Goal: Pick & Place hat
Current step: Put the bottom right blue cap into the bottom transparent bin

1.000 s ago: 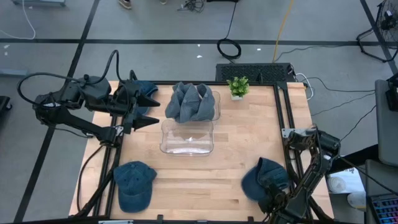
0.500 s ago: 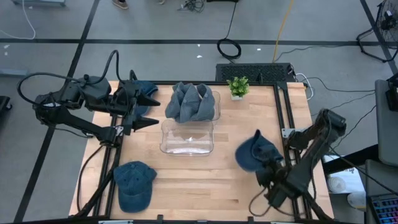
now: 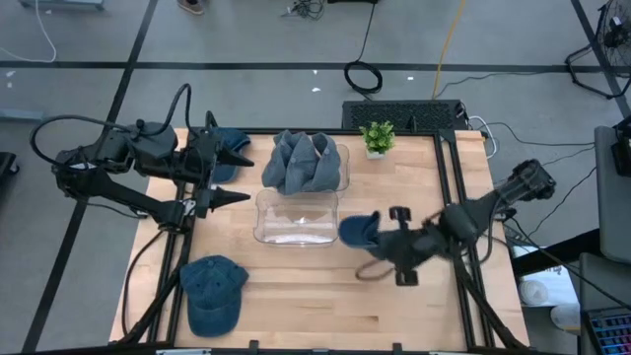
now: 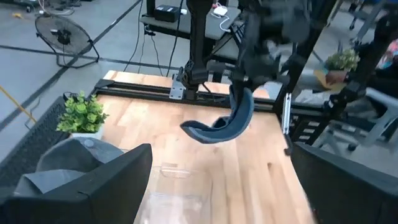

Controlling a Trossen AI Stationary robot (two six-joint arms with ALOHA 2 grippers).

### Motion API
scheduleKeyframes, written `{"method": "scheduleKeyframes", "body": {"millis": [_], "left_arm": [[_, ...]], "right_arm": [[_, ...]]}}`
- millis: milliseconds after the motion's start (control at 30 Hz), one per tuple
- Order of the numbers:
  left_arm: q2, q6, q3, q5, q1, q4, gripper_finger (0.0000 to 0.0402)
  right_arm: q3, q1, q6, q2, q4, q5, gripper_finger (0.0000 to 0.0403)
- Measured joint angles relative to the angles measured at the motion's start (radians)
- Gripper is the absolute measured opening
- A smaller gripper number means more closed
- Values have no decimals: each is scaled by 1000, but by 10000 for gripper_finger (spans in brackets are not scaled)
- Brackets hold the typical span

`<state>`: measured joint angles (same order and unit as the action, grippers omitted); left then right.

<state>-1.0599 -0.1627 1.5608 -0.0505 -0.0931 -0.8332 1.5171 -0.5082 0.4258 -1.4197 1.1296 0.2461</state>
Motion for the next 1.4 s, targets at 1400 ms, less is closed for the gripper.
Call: {"method": "scheduleKeyframes", "body": {"millis": [1400], "left_arm": [[-65, 144, 0, -26, 107, 155, 392]], "right_arm": [[148, 746, -15, -25, -858, -1233, 0]]}}
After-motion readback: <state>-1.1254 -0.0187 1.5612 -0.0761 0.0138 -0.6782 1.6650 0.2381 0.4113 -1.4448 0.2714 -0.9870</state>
